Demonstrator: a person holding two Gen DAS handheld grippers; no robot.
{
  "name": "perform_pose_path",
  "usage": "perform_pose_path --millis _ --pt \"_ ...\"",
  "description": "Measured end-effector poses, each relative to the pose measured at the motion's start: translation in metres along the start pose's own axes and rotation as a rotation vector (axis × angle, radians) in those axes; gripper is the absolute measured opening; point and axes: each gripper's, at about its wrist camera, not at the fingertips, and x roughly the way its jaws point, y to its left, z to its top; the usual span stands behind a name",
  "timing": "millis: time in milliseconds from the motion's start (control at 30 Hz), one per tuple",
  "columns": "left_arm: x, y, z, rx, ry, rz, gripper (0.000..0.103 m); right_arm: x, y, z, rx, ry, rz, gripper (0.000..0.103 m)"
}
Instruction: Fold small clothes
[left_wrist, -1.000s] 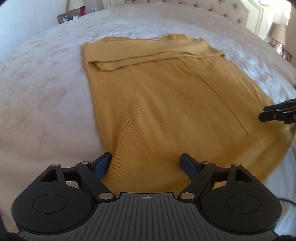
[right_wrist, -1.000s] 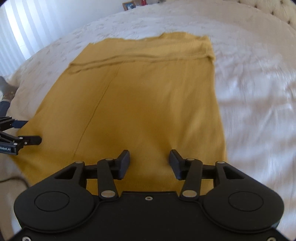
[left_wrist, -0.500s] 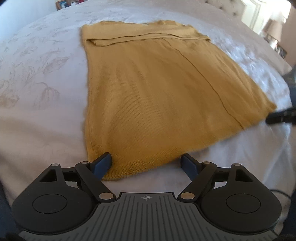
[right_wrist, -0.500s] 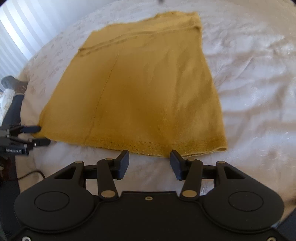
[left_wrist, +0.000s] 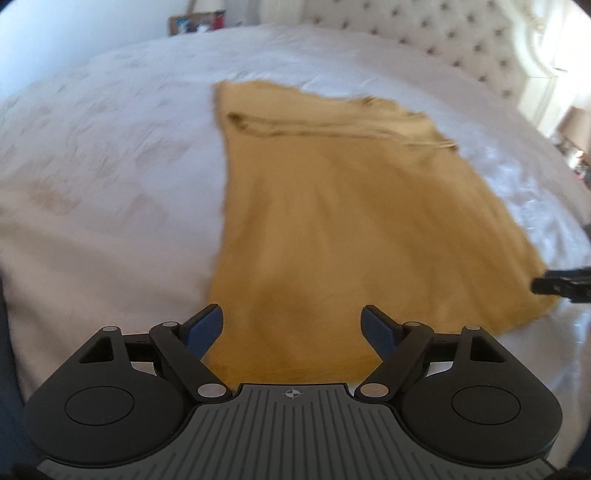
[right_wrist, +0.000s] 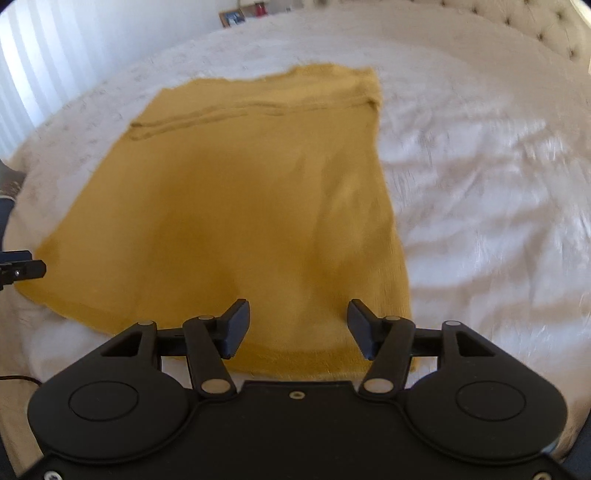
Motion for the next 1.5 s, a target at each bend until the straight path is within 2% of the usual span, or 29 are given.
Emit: perform_pose_path --millis 100,233,433,633,967,1233,1333,1367,1500 --pt "0.009 0.007 -0.008 -0.017 0.032 0.042 0.081 0.006 -0.009 -0.008 0.025 0.05 -0.033 0.063" --pt "0.007 0.011 -0.011 -0.024 0.027 0.045 0.081 -0.001 -0.014 -0.008 0.041 0.059 -0.034 0.063" --pt "0.01 0.015 -0.009 -0.058 0.016 0.009 0.083 -0.015 -0.024 -0.004 0.066 -0.028 -0.031 0.064" --pt "0.017 0.018 -0.008 -0.065 0.006 -0.042 0.083 -0.01 -0.046 -0.001 0.142 -0.014 -0.023 0.065" --pt "0.026 0.015 -0.004 -0.048 -0.007 -0.075 0.083 0.006 -0.069 -0.006 0.296 -0.008 0.154 0.075" --pt "0.029 0.007 -0.004 -0.014 -0.022 -0.076 0.087 0.018 -0.065 -0.002 0.302 -0.036 0.242 0.087" --pt "0.025 0.009 -0.007 -0.003 -0.016 -0.109 0.085 0.015 -0.069 -0.005 0.297 -0.026 0.268 0.085" --pt "0.023 0.011 -0.009 -0.004 -0.013 -0.119 0.081 0.013 -0.071 -0.006 0.3 -0.017 0.276 0.083" --pt "0.018 0.013 -0.01 -0.02 -0.003 -0.113 0.066 0.006 -0.075 -0.009 0.307 0.013 0.274 0.062"
